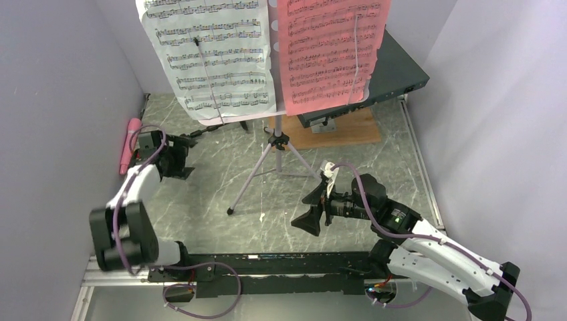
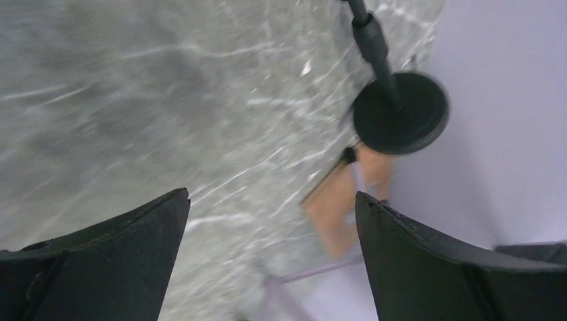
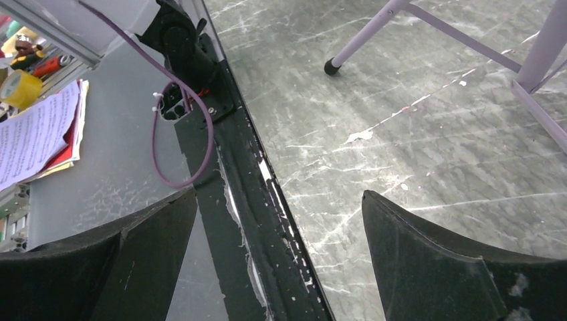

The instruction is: Set up the instrument practice props

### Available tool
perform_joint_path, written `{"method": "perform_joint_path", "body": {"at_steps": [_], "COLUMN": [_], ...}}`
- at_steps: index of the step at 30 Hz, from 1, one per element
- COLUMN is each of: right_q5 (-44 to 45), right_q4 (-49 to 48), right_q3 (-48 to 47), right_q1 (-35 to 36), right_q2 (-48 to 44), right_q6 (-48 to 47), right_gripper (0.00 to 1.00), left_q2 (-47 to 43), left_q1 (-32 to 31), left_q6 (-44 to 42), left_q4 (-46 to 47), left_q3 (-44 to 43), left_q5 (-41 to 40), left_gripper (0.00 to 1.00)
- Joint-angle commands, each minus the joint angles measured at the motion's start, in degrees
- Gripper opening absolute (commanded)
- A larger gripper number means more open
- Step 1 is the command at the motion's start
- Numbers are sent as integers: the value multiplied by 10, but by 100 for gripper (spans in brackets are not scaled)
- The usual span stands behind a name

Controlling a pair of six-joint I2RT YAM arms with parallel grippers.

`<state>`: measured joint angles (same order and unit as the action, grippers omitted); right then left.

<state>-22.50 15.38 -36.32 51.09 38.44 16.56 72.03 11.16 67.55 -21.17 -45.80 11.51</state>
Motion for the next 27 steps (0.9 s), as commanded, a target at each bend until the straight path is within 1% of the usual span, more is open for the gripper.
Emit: {"method": "perform_joint_path", "body": {"at_steps": [1, 3, 7, 9, 11, 14, 16, 18, 19, 20, 21, 23, 25, 26, 27], "right_q5": [18, 27, 41, 40, 36, 33, 36, 44, 50, 56, 64, 81, 85, 86, 86], "right_q4": [-23, -11, 11, 13, 10, 8, 10, 16, 22, 27, 32, 41, 40, 38, 36], "right_q3": [0, -7, -15, -15, -14, -12, -10, -9, -10, -11, -13, -15, -14, -15, -17], "right_q1": [0, 0, 0, 0, 0, 0, 0, 0, 0, 0, 0, 0, 0, 0, 0], "right_q2": [-9, -4, 2, 1, -4, -15, -25, -34, -37, -41, -43, -49, -57, -60, -62], "right_q6": [-20, -33, -48, -48, -42, -30, -25, -22, -21, -21, -20, -20, -21, -21, -20], "right_gripper": [96, 96, 97, 97, 97, 97, 97, 97, 97, 97, 97, 97, 96, 96, 95], "left_q2": [156, 218, 292, 332, 380, 436, 458, 478, 487, 495, 503, 515, 514, 503, 481], "left_q1": [-5, -26, -89, -106, -107, -128, -134, -136, -136, -137, -136, -133, -124, -117, -108], "left_q6": [233, 279, 317, 344, 363, 395, 404, 407, 409, 408, 403, 395, 381, 357, 319], "left_q4": [266, 308, 304, 320, 349, 349, 365, 391, 414, 448, 499, 587, 646, 675, 682], "left_q3": [-27, -61, -118, -133, -155, -192, -201, -204, -200, -192, -177, -151, -126, -110, -98], "left_q5": [109, 85, -82, -141, -172, -210, -251, -288, -296, -302, -308, -309, -293, -282, -265], "left_gripper": [97, 96, 97, 97, 98, 97, 96, 91, 86, 77, 67, 42, 28, 21, 13]}}
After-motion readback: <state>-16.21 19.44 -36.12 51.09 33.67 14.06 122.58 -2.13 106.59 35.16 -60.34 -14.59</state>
